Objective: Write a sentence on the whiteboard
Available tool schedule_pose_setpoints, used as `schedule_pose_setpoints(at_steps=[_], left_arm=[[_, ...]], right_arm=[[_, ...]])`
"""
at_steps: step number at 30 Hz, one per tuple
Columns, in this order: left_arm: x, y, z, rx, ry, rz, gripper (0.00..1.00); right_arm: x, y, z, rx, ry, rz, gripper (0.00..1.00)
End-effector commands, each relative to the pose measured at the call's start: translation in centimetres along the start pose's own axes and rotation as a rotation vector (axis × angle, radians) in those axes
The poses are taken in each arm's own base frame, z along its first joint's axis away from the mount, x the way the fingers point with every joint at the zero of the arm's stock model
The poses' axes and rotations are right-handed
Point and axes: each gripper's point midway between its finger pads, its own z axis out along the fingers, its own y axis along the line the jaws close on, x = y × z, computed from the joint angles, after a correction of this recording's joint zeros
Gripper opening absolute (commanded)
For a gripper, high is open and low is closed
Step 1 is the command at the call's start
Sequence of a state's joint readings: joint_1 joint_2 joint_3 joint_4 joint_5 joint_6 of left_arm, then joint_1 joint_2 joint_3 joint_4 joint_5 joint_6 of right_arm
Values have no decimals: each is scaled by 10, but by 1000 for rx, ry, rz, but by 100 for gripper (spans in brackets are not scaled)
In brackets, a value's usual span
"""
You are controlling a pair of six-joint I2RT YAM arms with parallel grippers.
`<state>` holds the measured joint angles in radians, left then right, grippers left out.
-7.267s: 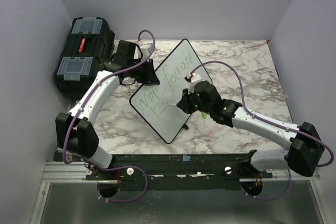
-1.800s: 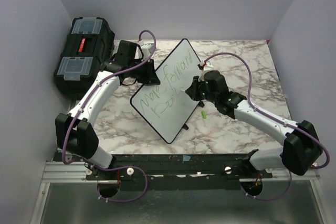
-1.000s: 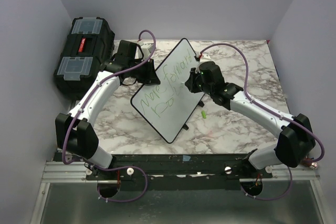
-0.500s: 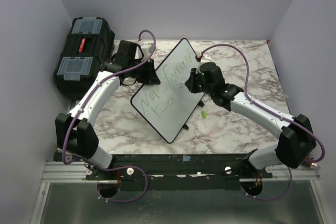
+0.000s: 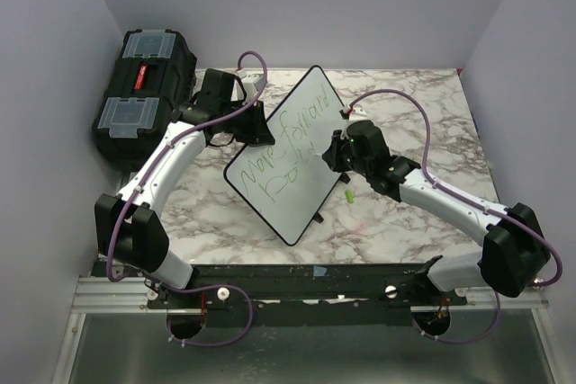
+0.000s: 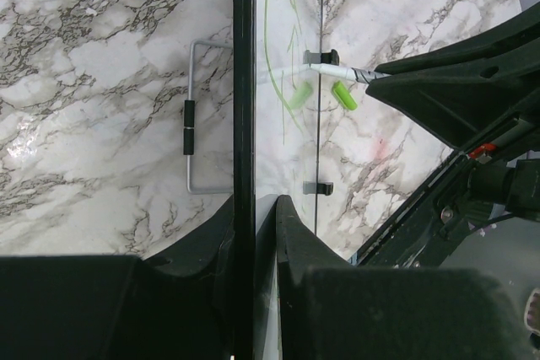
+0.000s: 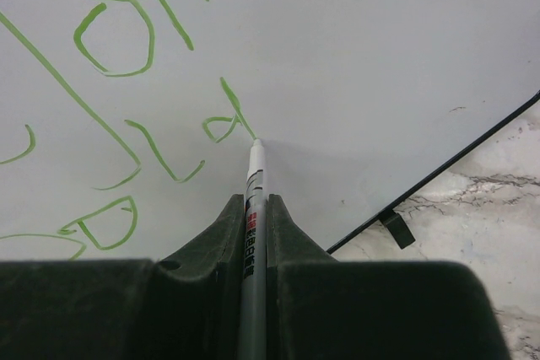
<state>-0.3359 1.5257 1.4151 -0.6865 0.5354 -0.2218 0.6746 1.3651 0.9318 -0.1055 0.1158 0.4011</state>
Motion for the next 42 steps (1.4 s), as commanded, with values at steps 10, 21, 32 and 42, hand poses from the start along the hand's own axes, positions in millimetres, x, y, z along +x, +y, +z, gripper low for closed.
schedule_pose_setpoints(at_steps=[10, 21, 32, 42], left_arm=[[33, 18, 14, -76, 113, 106, 0], [35, 18, 16, -76, 121, 109, 0], [37, 16, 17, -66, 128, 116, 0], [37, 12, 16, -65, 129, 124, 0]], right_arm=[[-4, 4, -14, -1, 6, -7, 1], [-19, -7, -22, 37, -40, -7, 1], [-40, -32, -22, 30, -66, 68, 1], [-48, -33, -17, -28, -71, 123, 1]])
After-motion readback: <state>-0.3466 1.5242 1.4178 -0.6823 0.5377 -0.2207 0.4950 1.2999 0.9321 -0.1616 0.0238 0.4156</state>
